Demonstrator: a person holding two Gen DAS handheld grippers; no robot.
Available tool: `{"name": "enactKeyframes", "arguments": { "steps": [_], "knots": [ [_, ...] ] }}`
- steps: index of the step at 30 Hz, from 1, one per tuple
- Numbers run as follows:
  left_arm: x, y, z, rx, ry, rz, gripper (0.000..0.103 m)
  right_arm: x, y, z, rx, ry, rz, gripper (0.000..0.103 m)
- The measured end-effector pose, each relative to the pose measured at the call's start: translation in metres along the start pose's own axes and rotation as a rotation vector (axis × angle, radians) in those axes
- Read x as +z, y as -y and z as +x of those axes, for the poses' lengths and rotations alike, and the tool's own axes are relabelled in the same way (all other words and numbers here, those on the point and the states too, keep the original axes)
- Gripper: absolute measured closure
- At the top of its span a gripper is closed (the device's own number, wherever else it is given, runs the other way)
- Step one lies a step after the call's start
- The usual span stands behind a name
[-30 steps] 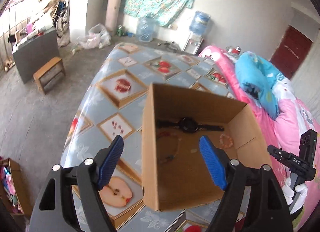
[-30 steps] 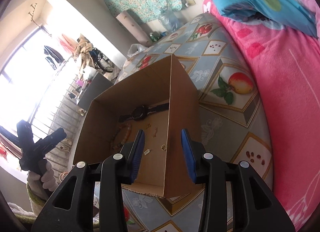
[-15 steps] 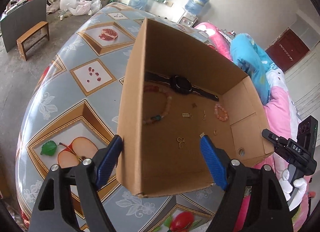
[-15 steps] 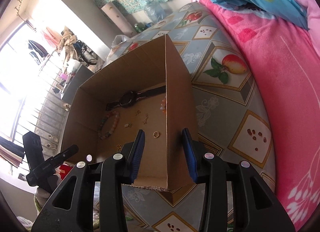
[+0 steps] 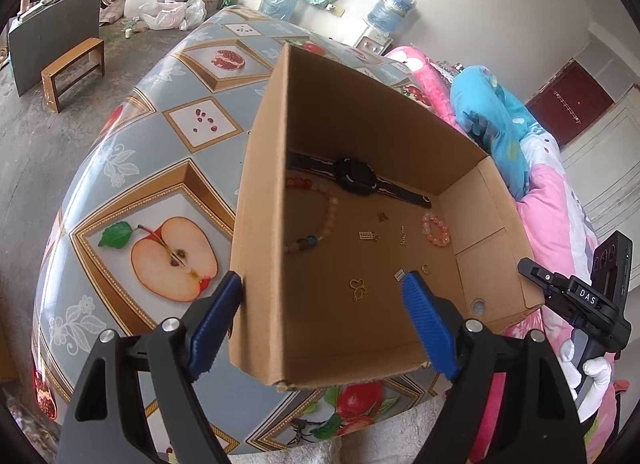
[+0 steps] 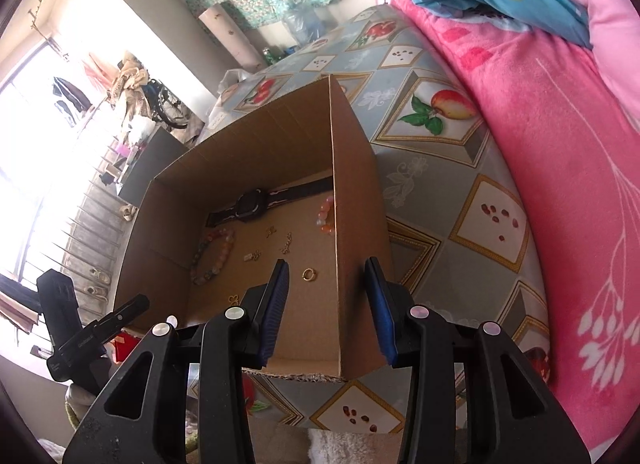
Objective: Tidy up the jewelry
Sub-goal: 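Withdraw both open grippers up and away from the box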
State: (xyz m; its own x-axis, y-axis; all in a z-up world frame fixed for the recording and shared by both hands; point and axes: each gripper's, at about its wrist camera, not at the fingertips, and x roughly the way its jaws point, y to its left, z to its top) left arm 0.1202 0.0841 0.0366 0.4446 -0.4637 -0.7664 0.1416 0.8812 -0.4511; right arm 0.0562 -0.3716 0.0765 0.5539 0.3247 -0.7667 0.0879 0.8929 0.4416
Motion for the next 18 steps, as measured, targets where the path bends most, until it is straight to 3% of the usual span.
{"name": "enactKeyframes", "arguments": {
  "steps": [10, 14, 18],
  "knots": [
    [-0.017, -0.003, -0.007, -0.036, 0.034, -0.009, 0.023, -0.017, 0.008, -0.005, -0.003, 0.016, 0.006, 0.063],
    [-0.024, 0.006, -0.031, 0.059, 0.154, 0.065, 0.021, -0.029, 0.007, -0.014, -0.033, 0.062, 0.006, 0.060],
    [-0.031, 0.014, -0.053, 0.148, 0.229, 0.134, 0.020, -0.044, 0.001, -0.032, -0.051, 0.152, -0.019, 0.048]
  ]
}}
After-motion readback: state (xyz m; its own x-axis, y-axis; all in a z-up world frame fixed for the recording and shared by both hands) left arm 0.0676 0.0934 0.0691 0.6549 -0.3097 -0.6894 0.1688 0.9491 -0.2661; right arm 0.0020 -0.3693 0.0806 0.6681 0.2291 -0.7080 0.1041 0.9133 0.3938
